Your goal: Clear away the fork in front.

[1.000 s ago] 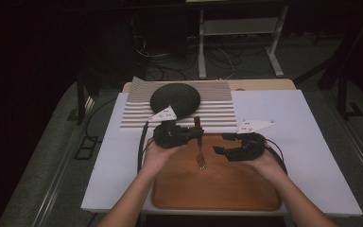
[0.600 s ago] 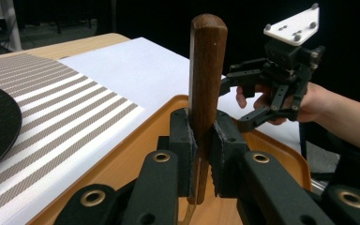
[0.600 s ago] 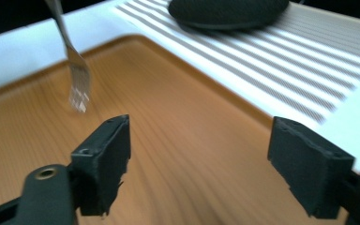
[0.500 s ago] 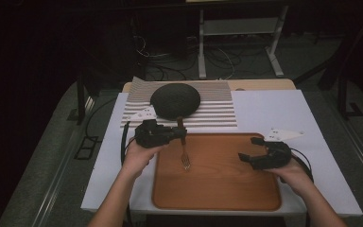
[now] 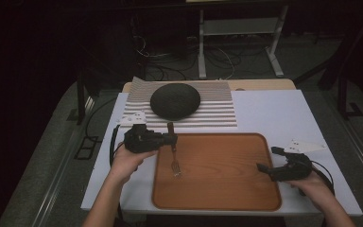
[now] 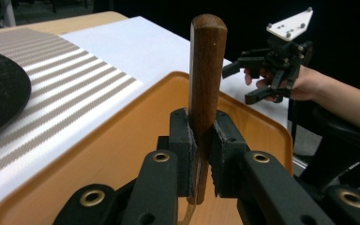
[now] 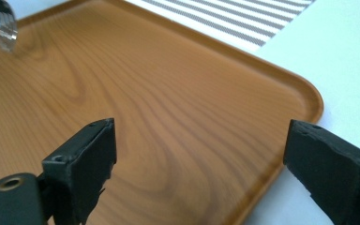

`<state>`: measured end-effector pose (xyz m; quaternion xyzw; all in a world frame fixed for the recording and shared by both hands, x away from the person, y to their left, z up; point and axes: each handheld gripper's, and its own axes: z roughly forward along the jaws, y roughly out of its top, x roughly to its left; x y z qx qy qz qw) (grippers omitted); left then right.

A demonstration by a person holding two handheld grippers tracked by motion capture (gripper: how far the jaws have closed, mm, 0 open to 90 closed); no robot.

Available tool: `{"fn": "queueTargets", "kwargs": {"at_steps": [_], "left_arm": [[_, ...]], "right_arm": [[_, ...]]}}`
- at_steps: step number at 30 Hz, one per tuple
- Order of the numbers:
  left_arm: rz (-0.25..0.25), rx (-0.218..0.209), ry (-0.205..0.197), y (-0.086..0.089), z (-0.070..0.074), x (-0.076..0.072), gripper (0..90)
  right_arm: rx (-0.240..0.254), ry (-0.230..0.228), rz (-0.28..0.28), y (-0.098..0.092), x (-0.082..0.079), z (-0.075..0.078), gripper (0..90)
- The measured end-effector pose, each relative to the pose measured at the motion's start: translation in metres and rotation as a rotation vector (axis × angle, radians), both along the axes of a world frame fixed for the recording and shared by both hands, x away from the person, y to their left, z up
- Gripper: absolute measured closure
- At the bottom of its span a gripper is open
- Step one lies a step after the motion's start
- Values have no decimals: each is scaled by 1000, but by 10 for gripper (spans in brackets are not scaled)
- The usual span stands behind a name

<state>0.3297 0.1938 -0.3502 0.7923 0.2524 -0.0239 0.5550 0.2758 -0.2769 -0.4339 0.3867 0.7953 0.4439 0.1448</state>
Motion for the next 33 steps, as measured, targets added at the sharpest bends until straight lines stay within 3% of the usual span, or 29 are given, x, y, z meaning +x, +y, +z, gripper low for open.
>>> {"fn": "queueTargets", "kwargs": {"at_steps": [10, 16, 21, 26, 33], "left_arm": [[-19, 10, 53, 13, -7, -16, 802], [-21, 5, 53, 14, -13, -10, 793], [22, 38, 25, 11, -20, -3, 766], [59, 74, 29, 6, -33, 7, 734], [65, 123, 105, -3, -58, 19, 690]], "right_arm": [[-22, -2, -9, 2, 2, -2, 102], [-26, -3, -4, 4, 2, -2, 108], [-28, -4, -7, 4, 3, -2, 110], [-29, -6, -8, 4, 3, -2, 111], [-41, -7, -8, 5, 4, -2, 113]]}}
